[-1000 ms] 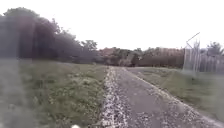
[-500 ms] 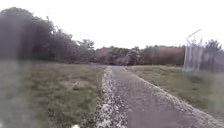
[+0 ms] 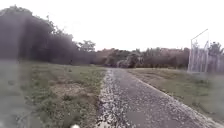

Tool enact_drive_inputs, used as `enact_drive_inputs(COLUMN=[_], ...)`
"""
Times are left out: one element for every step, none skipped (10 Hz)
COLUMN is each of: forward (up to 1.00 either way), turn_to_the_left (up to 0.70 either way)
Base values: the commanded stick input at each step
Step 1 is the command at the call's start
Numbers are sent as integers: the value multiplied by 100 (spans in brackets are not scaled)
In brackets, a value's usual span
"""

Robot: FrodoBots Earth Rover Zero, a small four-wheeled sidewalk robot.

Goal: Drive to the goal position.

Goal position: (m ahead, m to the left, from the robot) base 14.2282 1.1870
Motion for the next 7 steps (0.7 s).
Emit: enact_drive_inputs(forward=[85, 85, 85, 85, 85, 85, 85], turn_to_the_left=[0, 0, 0, 0, 0, 0, 0])
